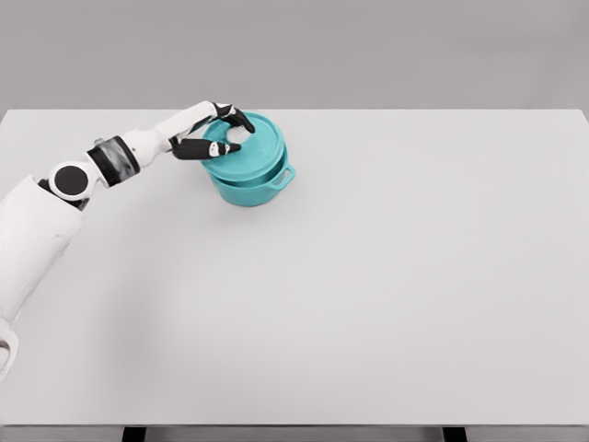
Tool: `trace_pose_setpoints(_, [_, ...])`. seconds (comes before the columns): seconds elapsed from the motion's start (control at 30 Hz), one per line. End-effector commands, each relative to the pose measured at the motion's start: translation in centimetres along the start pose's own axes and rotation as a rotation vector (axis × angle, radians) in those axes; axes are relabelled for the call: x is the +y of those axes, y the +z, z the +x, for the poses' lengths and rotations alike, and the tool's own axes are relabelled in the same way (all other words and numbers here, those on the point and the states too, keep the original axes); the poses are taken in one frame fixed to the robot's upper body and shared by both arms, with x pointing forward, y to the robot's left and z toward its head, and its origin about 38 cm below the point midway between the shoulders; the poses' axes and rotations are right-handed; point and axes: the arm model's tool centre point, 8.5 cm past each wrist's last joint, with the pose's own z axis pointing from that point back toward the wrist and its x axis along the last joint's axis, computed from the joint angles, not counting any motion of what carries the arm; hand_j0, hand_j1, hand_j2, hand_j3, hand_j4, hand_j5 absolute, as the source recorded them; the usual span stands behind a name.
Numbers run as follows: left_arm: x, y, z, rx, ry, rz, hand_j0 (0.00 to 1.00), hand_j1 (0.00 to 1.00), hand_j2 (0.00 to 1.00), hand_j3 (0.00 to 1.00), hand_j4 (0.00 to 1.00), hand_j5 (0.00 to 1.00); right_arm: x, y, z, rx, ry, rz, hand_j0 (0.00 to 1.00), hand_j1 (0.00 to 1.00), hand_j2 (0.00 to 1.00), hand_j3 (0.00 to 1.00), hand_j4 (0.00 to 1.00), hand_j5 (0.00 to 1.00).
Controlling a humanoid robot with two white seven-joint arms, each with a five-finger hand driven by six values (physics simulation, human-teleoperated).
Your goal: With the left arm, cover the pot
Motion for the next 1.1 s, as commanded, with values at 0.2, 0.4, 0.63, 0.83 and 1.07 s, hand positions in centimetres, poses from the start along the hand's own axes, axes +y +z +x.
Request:
trace_pose_setpoints(0.2, [-0.03,-0.14,0.15,-0.006,0.006,0.003,0.53,0.53,0.53,0.53,0.53,0.53,0.0,0.0,0.0,0.0,0.001,0.001,1.0,1.0,1.0,1.0,1.0,1.0])
trace_pose_setpoints(0.4, [-0.34,-0.22,0.14,-0.006,0.005,-0.008,0.53,0.53,0.53,0.53,0.53,0.53,0.0,0.0,0.0,0.0,0.001,0.001,1.0,1.0,1.0,1.0,1.0,1.0])
trace_pose_setpoints(0.63, [-0.46,-0.31,0.15,-0.006,0.005,-0.012,0.53,0.53,0.53,0.53,0.53,0.53,0.0,0.0,0.0,0.0,0.001,0.001,1.0,1.0,1.0,1.0,1.0,1.0])
trace_pose_setpoints(0.83, [-0.5,-0.32,0.14,-0.006,0.005,-0.013,0.53,0.53,0.53,0.53,0.53,0.53,-0.01,-0.01,0.05,-0.002,0.002,0.001,1.0,1.0,1.0,1.0,1.0,1.0])
trace_pose_setpoints(1.07, [-0.49,-0.29,0.1,-0.005,0.005,-0.011,0.53,0.53,0.53,0.53,0.53,0.53,0.0,0.0,0.0,0.0,0.001,0.001,1.0,1.0,1.0,1.0,1.0,1.0])
